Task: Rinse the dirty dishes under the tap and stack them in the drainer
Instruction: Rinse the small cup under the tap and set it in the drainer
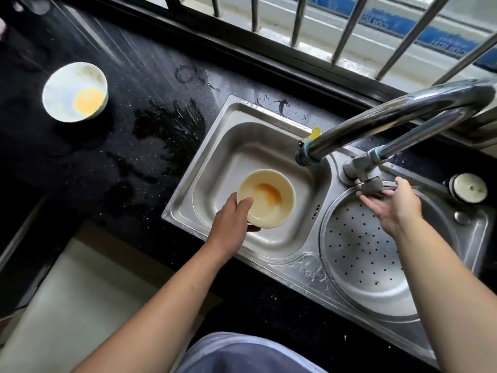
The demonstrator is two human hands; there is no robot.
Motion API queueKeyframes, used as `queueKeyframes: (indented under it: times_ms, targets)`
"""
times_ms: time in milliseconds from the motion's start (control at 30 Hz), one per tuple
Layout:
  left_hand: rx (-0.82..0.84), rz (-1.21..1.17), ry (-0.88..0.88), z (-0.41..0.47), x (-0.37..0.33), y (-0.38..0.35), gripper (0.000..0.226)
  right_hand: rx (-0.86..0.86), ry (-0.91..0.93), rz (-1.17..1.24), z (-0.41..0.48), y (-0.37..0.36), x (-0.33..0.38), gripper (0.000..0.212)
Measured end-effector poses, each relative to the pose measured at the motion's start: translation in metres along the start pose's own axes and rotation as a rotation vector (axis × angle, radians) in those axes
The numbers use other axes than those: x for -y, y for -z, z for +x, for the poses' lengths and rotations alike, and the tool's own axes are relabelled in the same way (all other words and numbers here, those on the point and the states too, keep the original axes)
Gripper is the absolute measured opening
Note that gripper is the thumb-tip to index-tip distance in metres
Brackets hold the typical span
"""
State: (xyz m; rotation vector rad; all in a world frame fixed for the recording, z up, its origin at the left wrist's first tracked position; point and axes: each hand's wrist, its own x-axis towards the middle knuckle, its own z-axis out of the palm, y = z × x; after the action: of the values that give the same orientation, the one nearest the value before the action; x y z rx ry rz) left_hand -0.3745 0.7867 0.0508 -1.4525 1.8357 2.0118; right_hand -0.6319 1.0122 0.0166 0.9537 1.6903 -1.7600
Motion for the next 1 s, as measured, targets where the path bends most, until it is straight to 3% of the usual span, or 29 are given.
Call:
queueKeyframes:
  times_ms: [67, 133, 200, 300, 400, 467, 533, 600, 700, 800, 900, 1000]
  targets:
    - [-0.011, 0.017, 0.001, 0.001, -0.002, 0.001, 0.039, 0.037, -0.008, -0.178, -0.024, 0.003, -0.015, 0.038]
    - [-0.016, 0.018, 0.000, 0.005, -0.005, 0.001, 0.031, 0.062, 0.080, -0.381, -0.054, 0.004, -0.038, 0.032]
    - [-0.019, 0.009, 0.000, 0.010, -0.005, 0.001, 0.031, 0.117, 0.238, -0.555, -0.088, 0.003, -0.065, 0.020]
    - [-0.020, 0.058, 0.006, 0.016, -0.005, 0.002, 0.042, 0.212, 0.502, -0.826, -0.139, -0.002, -0.090, 0.023]
    - [-0.037, 0.119, -0.016, 0.019, -0.008, 0.002, 0.047, 0.321, 0.799, -0.904, -0.171, -0.021, -0.093, 0.029]
    - [-0.044, 0.179, -0.041, 0.020, -0.009, 0.002, 0.041, 0.432, 0.906, -0.960, -0.178, -0.044, -0.089, 0.035]
    - [-0.023, 0.257, -0.080, 0.021, -0.008, 0.002, 0.035, 0.527, 0.902, -1.094, -0.178, -0.077, -0.081, 0.032]
    - [0.026, 0.324, -0.131, 0.021, -0.007, 0.001, 0.041, 0.634, 0.780, -1.210, -0.173, -0.112, -0.077, 0.018]
    - [0.030, 0.358, -0.149, 0.026, -0.009, 0.006, 0.051, 0.820, 0.571, -1.155, -0.166, -0.132, -0.083, 0.024]
    - [0.017, 0.355, -0.174, 0.036, -0.009, 0.016, 0.055, 0.840, 0.401, -1.177, -0.156, -0.121, -0.084, 0.026]
    - [0.074, 0.390, -0.256, 0.039, -0.008, 0.013, 0.061, 0.653, 0.517, -1.286, -0.153, -0.125, -0.081, 0.023]
    - [0.077, 0.389, -0.247, 0.045, -0.013, 0.011, 0.061, 0.706, 0.668, -1.089, -0.169, -0.132, -0.084, 0.040]
